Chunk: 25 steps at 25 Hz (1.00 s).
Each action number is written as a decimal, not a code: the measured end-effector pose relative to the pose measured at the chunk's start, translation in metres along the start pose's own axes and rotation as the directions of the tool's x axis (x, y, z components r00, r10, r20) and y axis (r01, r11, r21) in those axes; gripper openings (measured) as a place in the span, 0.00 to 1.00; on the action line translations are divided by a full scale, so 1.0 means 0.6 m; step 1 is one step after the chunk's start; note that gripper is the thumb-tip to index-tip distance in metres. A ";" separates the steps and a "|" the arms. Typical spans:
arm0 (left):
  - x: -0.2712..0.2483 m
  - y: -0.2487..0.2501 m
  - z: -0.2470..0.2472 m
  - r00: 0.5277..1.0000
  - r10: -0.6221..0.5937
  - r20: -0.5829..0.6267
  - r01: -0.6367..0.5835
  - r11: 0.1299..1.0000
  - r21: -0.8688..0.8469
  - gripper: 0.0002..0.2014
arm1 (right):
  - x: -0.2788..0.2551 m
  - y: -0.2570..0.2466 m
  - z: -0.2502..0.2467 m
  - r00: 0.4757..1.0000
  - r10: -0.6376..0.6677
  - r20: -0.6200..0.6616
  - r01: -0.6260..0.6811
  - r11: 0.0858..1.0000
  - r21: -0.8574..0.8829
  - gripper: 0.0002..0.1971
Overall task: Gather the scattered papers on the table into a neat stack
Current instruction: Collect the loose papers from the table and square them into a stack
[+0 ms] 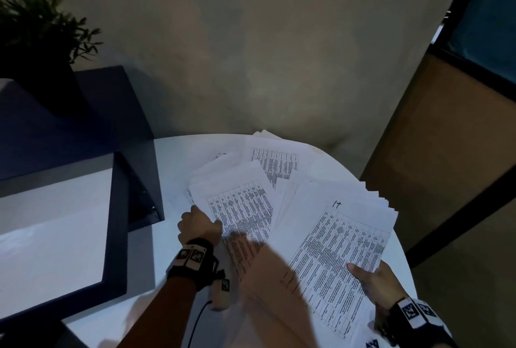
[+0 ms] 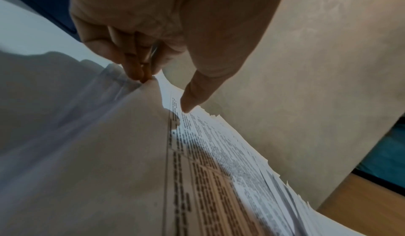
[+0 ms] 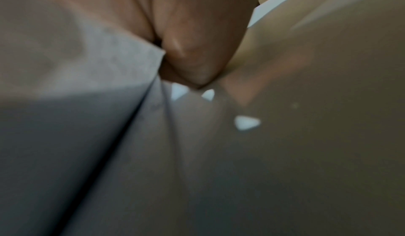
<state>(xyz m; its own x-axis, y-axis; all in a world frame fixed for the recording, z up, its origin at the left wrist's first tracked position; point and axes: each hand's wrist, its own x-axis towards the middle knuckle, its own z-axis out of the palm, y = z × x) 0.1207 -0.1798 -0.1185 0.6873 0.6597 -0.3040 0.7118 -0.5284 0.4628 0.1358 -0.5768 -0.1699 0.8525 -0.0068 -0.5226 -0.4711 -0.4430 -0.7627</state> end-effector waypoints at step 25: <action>-0.018 0.031 0.037 0.998 0.030 -0.046 -0.031 0.999 -0.023 0.30 | -0.003 0.019 -0.006 0.999 -0.034 0.008 0.034 0.999 0.031 0.21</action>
<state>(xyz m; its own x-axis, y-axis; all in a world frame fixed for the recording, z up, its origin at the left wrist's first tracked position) 0.1300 -0.2085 -0.1249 0.7012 0.6671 -0.2514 0.6863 -0.5362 0.4913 0.1299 -0.5850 -0.1762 0.8661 0.0154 -0.4996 -0.4491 -0.4150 -0.7913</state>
